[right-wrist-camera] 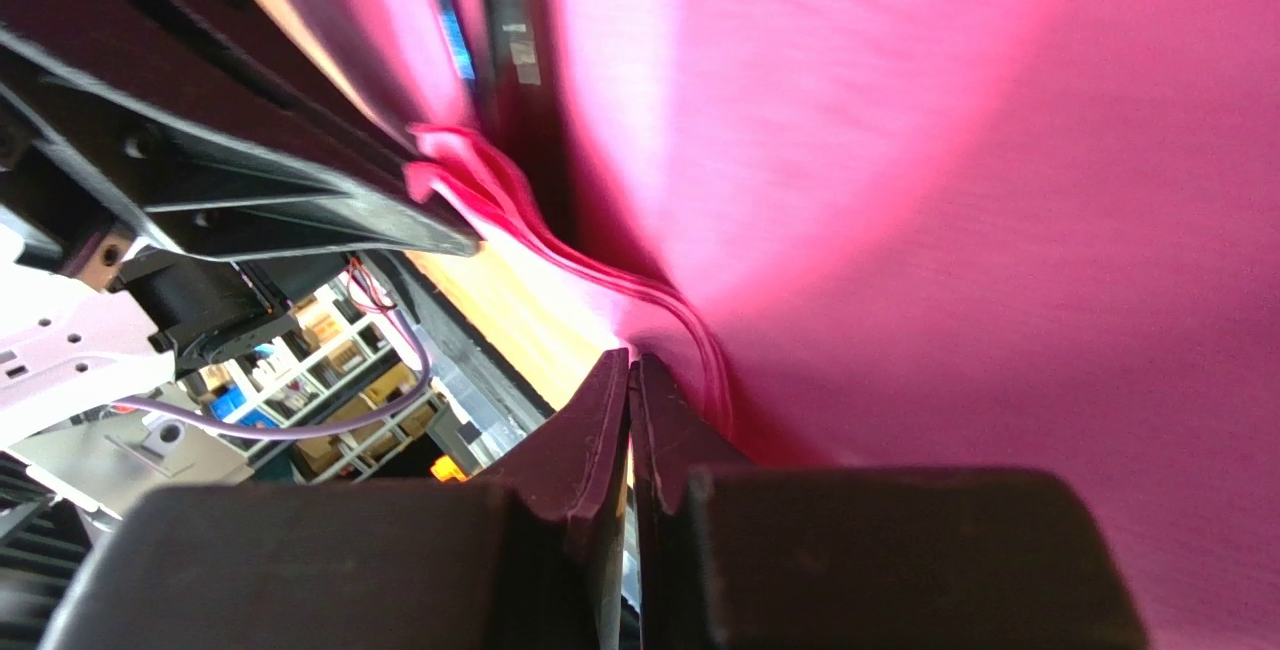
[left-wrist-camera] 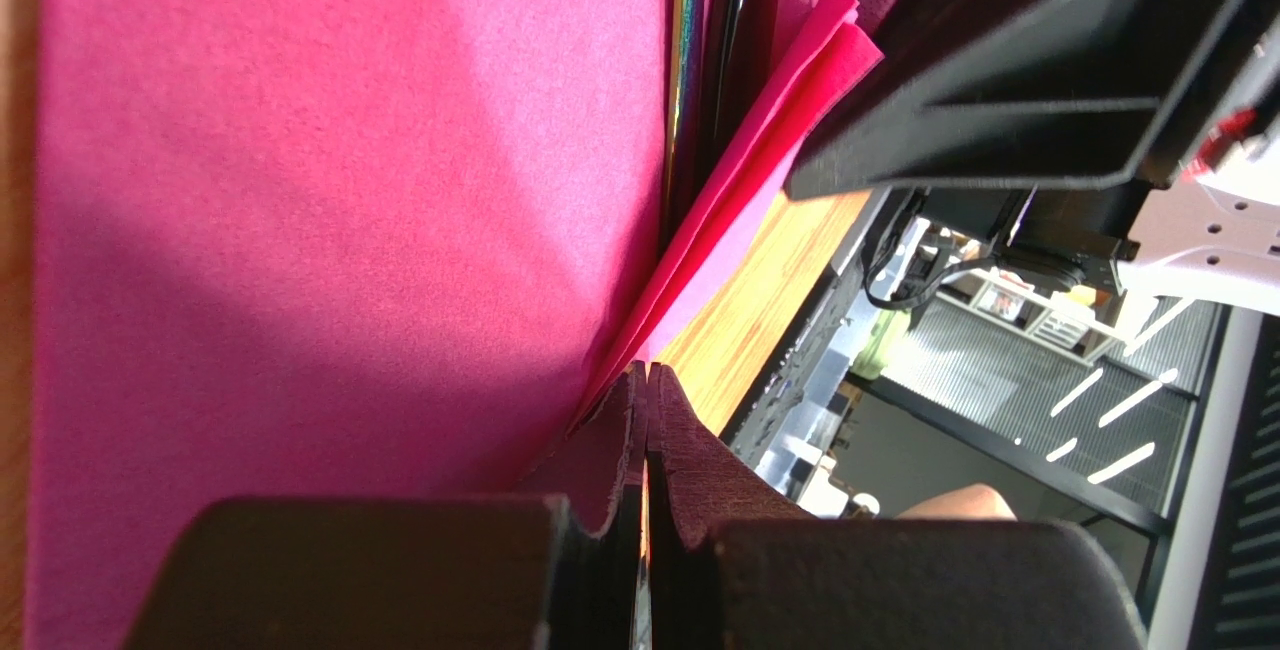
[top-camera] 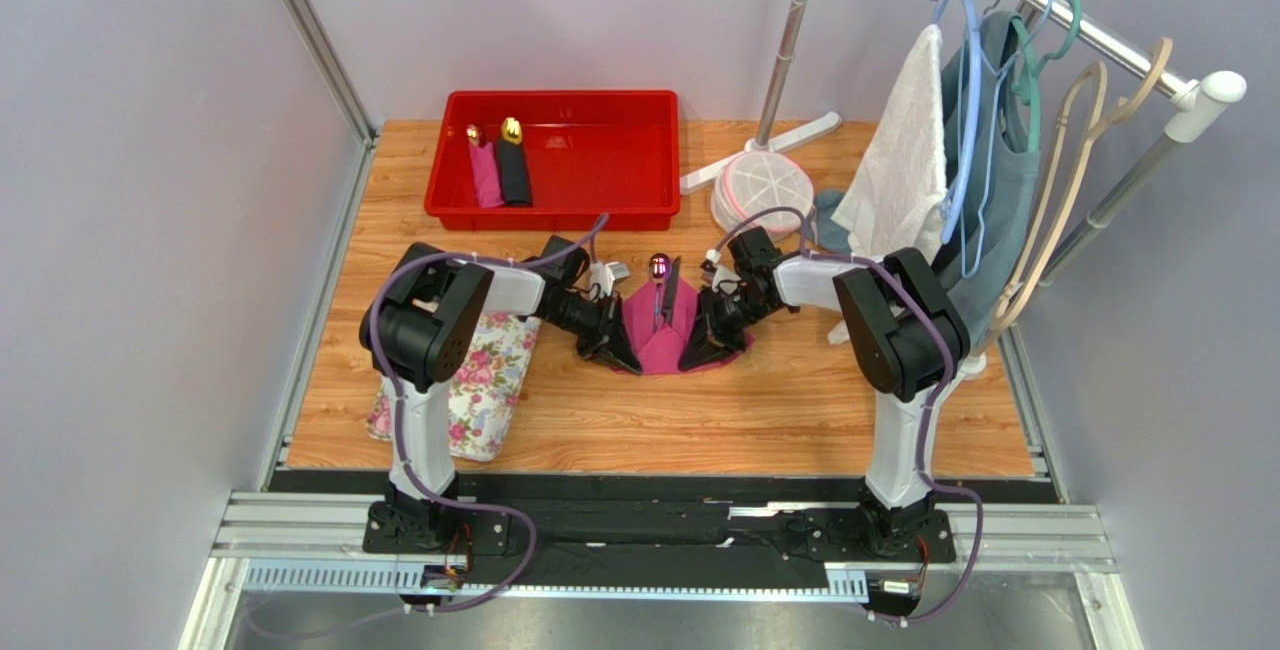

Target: Place the utensils on the paper napkin and roll it up

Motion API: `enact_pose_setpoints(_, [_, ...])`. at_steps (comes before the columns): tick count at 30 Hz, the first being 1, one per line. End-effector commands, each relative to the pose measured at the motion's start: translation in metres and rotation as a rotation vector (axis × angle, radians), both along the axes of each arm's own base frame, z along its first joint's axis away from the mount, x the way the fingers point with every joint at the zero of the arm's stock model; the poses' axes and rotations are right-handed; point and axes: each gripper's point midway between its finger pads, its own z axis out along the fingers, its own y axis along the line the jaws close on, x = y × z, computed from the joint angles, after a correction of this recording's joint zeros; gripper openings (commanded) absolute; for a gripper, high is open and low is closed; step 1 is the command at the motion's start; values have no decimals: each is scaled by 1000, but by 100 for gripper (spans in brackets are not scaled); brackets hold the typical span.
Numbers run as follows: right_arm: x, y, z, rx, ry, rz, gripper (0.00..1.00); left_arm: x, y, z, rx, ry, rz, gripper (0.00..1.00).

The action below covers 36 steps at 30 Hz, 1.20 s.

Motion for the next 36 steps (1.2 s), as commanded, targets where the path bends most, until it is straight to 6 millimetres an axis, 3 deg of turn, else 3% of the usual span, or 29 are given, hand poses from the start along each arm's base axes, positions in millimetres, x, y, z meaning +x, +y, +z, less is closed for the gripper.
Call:
enact_pose_setpoints(1, [-2,-13,-9,-18,-5,5,7,-3,14,-25,86,3,12,0])
enact_pose_setpoints(18, [0,-67,-21,-130,-34,1,7,-2,18,-26,90,6,26,0])
enact_pose_setpoints(28, [3,-68,-21,-138,-46,1,8,-2,16,-21,64,-5,33,0])
enact_pose_setpoints(36, [10,-63,-4,-117,-80,-4,8,-2,16,-19,58,-16,27,0])
